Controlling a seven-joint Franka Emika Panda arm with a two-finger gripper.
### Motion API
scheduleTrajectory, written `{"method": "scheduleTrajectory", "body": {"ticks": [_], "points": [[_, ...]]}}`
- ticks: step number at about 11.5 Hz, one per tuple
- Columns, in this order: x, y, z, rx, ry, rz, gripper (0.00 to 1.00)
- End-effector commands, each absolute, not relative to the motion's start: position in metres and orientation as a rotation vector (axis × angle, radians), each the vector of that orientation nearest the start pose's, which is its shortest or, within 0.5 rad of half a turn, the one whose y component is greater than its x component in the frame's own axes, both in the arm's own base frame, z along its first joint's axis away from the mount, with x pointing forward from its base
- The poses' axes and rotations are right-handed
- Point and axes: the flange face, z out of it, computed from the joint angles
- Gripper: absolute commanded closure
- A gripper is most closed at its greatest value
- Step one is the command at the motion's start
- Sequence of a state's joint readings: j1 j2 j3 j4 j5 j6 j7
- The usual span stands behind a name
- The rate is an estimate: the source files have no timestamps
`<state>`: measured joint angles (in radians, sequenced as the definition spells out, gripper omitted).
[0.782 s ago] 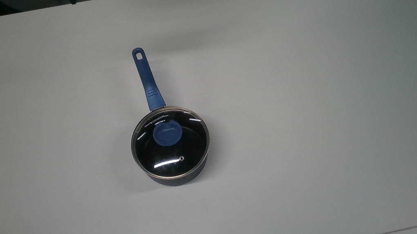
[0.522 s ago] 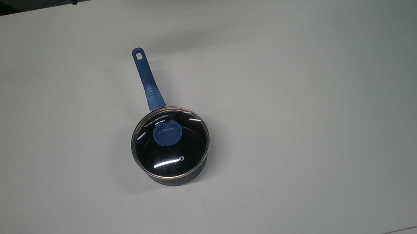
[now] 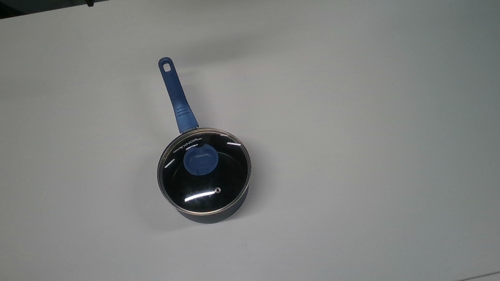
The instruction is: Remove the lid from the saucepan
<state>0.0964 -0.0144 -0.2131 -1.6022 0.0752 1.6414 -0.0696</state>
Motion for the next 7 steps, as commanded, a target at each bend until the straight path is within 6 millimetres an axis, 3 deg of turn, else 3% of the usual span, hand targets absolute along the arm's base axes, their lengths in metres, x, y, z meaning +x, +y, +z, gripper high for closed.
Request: {"method": "scheduleTrajectory", "body": {"ticks": [1, 3, 4, 5, 7], "points": [[0.550, -0.057, 0.622, -3.082, 0.043, -0.107, 0.00], [0.550, -0.081, 0.622, -3.087, -0.137, -0.125, 0.00], [0.561, -0.090, 0.607, -3.080, -0.363, -0.108, 0.00], [0.578, -0.094, 0.600, -3.090, -0.425, -0.140, 0.00], [0.606, -0.088, 0.581, -3.118, -0.292, -0.246, 0.00]]}}
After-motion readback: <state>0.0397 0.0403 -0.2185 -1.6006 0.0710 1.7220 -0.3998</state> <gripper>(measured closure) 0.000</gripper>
